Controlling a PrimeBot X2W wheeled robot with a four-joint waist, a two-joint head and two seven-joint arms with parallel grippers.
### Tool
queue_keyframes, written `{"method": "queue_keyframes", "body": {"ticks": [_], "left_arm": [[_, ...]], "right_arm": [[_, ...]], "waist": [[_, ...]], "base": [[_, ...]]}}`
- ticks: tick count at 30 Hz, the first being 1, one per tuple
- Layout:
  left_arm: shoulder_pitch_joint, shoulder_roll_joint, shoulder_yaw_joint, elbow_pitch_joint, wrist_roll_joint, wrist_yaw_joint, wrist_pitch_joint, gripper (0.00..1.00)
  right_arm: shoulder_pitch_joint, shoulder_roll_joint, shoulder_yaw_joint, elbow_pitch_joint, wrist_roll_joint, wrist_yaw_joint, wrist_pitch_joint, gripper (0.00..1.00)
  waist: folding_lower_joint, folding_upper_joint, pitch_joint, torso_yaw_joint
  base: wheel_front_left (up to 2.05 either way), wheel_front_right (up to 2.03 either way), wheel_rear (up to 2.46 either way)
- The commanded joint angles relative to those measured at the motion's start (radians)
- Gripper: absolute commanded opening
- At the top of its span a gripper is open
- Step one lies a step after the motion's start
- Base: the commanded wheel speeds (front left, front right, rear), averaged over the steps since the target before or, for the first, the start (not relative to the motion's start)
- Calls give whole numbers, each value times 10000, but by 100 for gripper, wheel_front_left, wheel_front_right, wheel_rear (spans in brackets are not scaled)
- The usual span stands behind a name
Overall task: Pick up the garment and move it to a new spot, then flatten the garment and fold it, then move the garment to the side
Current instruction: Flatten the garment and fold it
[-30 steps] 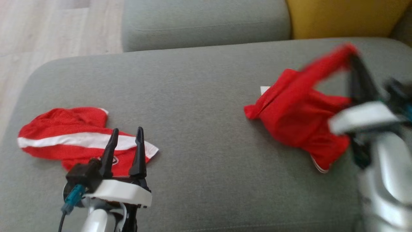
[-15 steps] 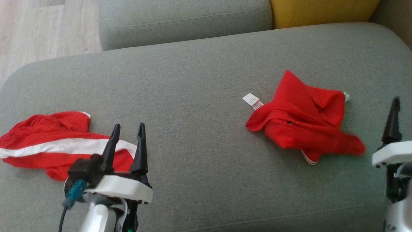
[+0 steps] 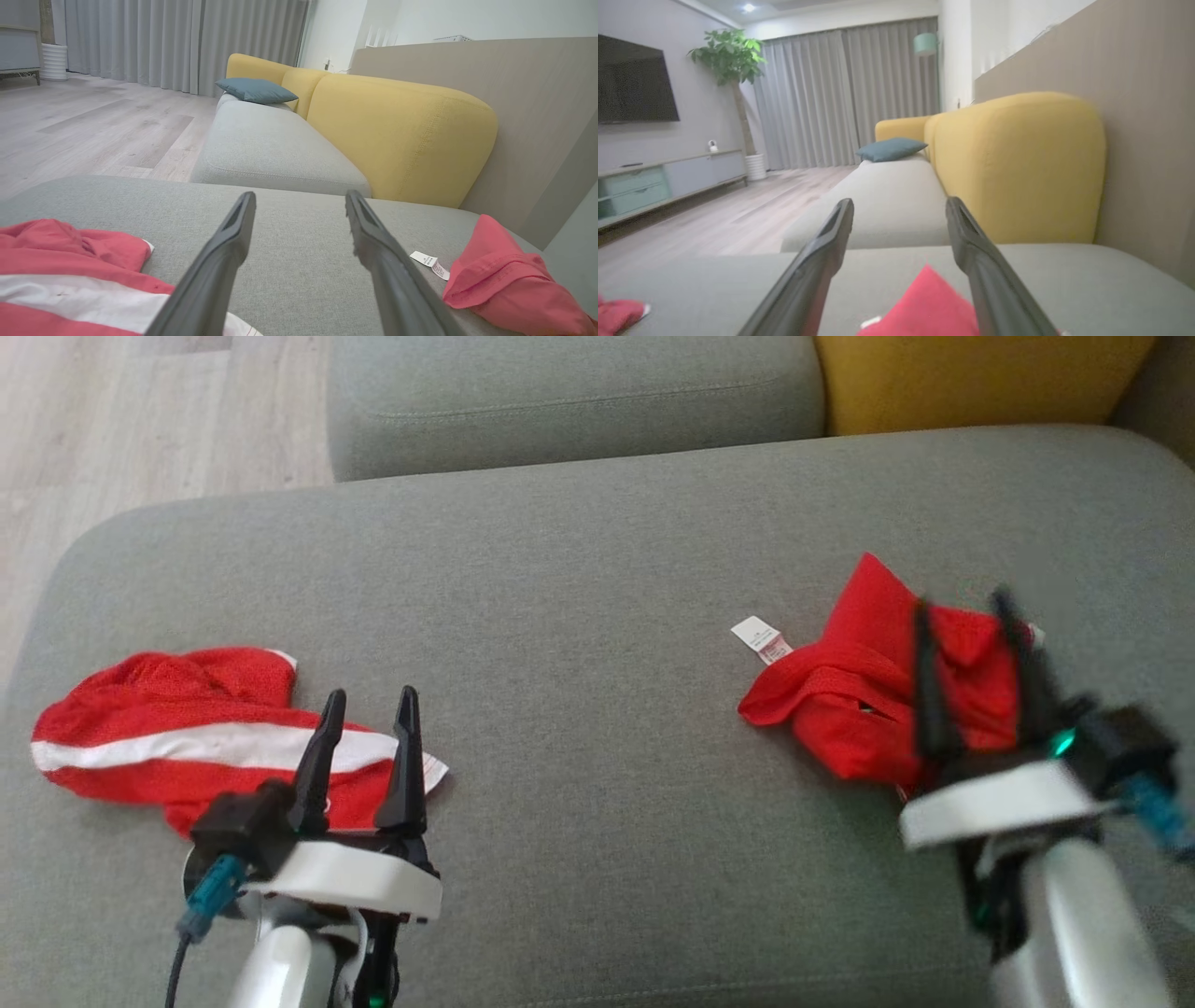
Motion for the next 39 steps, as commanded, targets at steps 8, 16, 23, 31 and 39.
{"method": "queue_keyframes", "body": {"ticks": [8, 16, 23, 31, 39], "left_arm": [[-294, 20, 258, -412, 78, -54, -51, 100], [-289, 20, 136, -354, 61, -59, -51, 100], [-360, 20, -32, -284, 25, -44, -51, 100], [-488, 20, -157, -219, -17, -52, -51, 100], [-602, 20, -117, -211, -39, -61, -51, 100]], "right_arm": [[492, -55, 1190, 155, -260, -7, -16, 100], [-389, -55, 1121, 809, -1916, -7, 911, 100], [-1195, -55, 953, 2052, -2864, -7, 1876, 100], [-1947, -55, -234, 3472, -4583, -7, 2743, 100], [-2111, -55, -1360, 3963, -5690, -7, 3205, 100]], "waist": [[0, -1, -70, 453], [0, -1, -6, 941], [0, -1, 171, 1372], [0, -1, 466, 1783], [0, -1, 741, 1880]], "base": [[0, 0, 0], [0, 0, 0], [0, 0, 0], [0, 0, 0], [0, 0, 0]]}}
